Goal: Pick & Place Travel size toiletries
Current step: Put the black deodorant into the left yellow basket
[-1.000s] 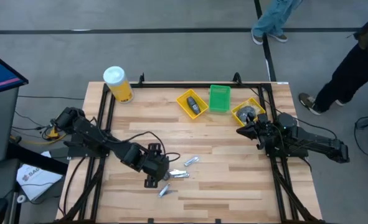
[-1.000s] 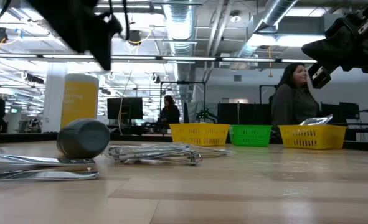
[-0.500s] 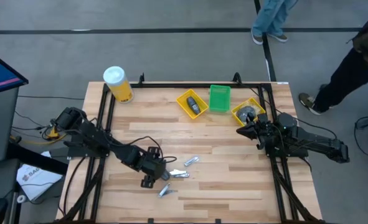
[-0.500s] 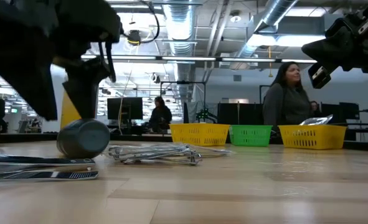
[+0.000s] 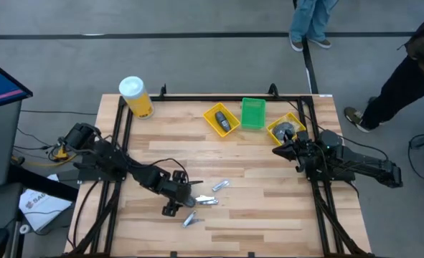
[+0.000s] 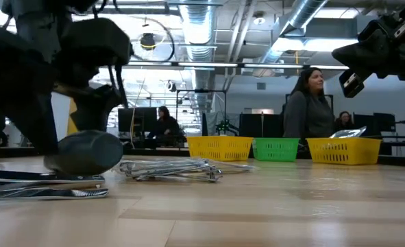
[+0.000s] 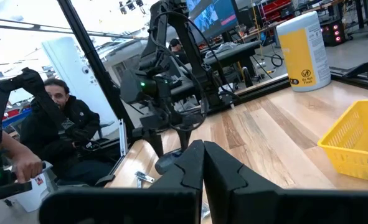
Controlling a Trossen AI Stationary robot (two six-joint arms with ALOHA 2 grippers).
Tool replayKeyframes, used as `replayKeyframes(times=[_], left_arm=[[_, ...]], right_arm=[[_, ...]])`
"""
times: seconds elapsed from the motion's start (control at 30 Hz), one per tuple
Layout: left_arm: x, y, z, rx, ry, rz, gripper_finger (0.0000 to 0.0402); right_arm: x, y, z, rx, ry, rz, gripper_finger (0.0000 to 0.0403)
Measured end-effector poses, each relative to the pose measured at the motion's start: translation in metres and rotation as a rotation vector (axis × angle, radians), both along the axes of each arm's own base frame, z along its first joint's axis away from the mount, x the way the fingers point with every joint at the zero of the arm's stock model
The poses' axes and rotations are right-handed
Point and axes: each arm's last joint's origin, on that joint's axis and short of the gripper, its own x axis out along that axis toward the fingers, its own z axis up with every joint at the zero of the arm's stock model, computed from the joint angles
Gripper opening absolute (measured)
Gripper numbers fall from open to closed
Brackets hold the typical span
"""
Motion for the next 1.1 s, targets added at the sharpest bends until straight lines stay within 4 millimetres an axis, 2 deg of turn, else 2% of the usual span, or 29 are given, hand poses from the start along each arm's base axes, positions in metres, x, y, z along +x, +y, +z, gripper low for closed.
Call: replayKeyframes(times=[0.37, 0.5, 0.83, 1.1], left_arm=[[-0.008, 0.007, -0.015, -0.012, -0.017, 0.018, 0.0298], [-0.011, 0.009, -0.019, -0.009, -0.016, 0.021, 0.0276], [-0.007, 0.019, -0.02, -0.064, -0.019, 0.144, 0.019], [-0.005, 0.022, -0.019, -0.102, -0.024, 0.219, 0.0192]], right_arm=[[0.0, 0.0, 0.0, 0.0, 0.0, 0.0, 0.0], [0.0, 0.0, 0.0, 0.0, 0.0, 0.0, 0.0], [0.0, 0.0, 0.0, 0.0, 0.0, 0.0, 0.0], [0.0, 0.0, 0.0, 0.0, 0.0, 0.0, 0.0]])
